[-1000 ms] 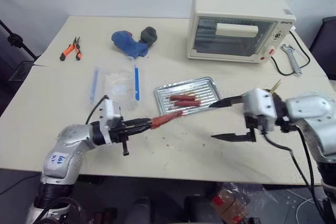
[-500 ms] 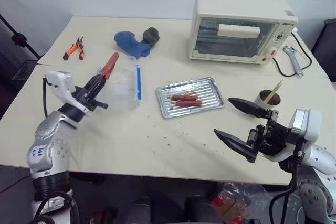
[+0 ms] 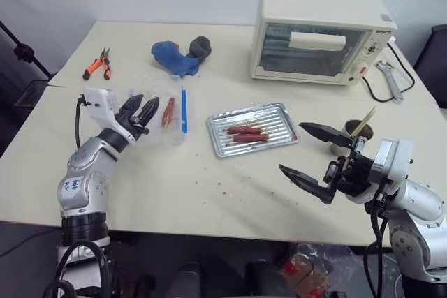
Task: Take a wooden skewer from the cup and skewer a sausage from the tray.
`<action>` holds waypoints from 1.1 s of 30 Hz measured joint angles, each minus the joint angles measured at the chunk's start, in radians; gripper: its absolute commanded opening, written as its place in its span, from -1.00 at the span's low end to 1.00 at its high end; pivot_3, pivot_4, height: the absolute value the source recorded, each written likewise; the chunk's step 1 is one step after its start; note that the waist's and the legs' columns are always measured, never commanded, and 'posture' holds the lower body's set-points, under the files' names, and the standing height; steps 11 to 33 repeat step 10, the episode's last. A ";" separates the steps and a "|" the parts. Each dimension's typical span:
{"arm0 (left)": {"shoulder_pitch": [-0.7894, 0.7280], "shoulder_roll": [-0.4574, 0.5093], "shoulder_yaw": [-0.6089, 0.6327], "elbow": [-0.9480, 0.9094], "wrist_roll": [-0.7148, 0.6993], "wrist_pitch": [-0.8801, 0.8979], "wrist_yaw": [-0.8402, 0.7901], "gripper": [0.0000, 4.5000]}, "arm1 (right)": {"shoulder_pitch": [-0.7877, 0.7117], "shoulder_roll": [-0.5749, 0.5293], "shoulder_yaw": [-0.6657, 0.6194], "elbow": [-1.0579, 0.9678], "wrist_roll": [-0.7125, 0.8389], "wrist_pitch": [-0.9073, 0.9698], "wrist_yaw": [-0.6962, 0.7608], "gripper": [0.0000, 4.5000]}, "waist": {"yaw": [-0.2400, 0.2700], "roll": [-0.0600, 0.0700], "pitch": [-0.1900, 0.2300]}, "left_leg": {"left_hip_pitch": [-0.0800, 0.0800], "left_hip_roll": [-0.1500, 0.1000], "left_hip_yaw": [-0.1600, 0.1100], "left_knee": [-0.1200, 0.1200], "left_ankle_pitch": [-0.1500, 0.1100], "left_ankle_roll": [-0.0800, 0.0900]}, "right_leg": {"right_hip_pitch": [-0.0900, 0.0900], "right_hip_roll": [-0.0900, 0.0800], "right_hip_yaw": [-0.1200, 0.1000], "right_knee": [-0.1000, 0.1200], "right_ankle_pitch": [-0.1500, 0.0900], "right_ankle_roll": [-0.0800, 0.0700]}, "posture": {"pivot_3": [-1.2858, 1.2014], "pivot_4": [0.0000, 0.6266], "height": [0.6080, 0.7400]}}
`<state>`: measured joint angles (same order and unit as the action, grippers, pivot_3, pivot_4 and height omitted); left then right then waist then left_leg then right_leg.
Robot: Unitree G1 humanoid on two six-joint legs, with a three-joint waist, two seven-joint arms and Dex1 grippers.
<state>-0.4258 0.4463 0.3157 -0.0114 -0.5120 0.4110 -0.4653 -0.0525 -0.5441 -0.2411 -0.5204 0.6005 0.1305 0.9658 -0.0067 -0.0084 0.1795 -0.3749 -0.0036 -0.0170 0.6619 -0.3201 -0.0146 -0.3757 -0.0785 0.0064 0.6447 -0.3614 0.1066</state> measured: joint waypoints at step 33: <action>0.363 0.358 -0.033 -0.155 0.051 -0.190 -0.516 0.29 | 0.092 -0.113 -0.010 0.043 0.026 0.020 0.092 1.00 | 0.002 0.000 0.000 | 0.001 0.000 -0.001 -0.003 -0.001 0.001 | 0.002 -0.003 0.000 -0.006 -0.001 -0.002 | 0.03 -0.52 1.00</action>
